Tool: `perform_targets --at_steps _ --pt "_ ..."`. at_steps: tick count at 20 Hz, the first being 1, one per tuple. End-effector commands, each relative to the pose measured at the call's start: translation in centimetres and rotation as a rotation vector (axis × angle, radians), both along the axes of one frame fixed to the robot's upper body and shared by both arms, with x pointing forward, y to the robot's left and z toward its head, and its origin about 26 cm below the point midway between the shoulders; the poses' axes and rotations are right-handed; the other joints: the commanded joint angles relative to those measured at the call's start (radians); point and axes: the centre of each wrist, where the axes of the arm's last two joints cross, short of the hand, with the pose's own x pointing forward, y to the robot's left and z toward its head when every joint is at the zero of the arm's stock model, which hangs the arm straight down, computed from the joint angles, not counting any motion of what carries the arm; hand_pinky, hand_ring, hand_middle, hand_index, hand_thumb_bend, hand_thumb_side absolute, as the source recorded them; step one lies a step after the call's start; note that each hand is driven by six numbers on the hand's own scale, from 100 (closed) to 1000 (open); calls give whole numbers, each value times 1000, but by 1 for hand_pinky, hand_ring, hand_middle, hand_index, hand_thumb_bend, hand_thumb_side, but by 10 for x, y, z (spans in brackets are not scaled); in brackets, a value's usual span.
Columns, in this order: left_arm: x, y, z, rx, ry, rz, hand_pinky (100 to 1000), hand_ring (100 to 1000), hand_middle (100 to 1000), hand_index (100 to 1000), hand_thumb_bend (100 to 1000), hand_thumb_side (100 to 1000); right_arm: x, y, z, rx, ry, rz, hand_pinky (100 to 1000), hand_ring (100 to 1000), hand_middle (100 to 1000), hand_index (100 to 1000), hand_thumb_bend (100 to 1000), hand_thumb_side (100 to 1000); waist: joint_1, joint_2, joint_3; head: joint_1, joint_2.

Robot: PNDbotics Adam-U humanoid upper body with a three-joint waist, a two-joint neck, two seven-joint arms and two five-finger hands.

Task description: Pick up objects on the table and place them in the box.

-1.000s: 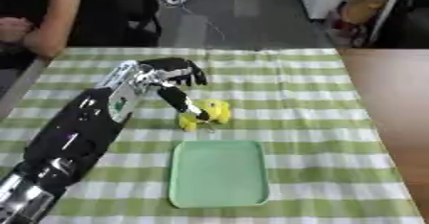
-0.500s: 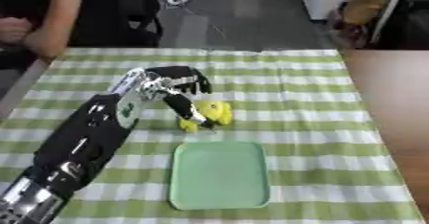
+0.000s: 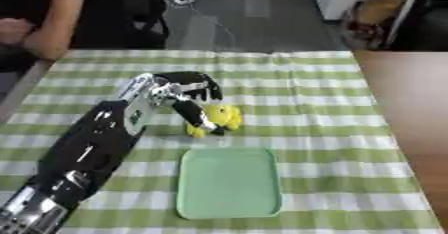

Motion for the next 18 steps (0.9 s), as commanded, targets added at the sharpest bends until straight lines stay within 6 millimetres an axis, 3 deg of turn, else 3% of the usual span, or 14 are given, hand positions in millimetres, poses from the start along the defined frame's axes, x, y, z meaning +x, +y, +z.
perform_targets --at_steps 1,18 --pt "2 -2 10 5 -27 -12 656 674 732 819 711 533 1 1 8 -4 -25 14 689 750 780 895 100 782 -3 -9 -4 15 -15" --pt "2 -6 3 13 -20 -27 654 669 727 813 704 533 3 4 10 1 -31 26 690 750 781 896 100 782 -9 1 -13 21 -27"
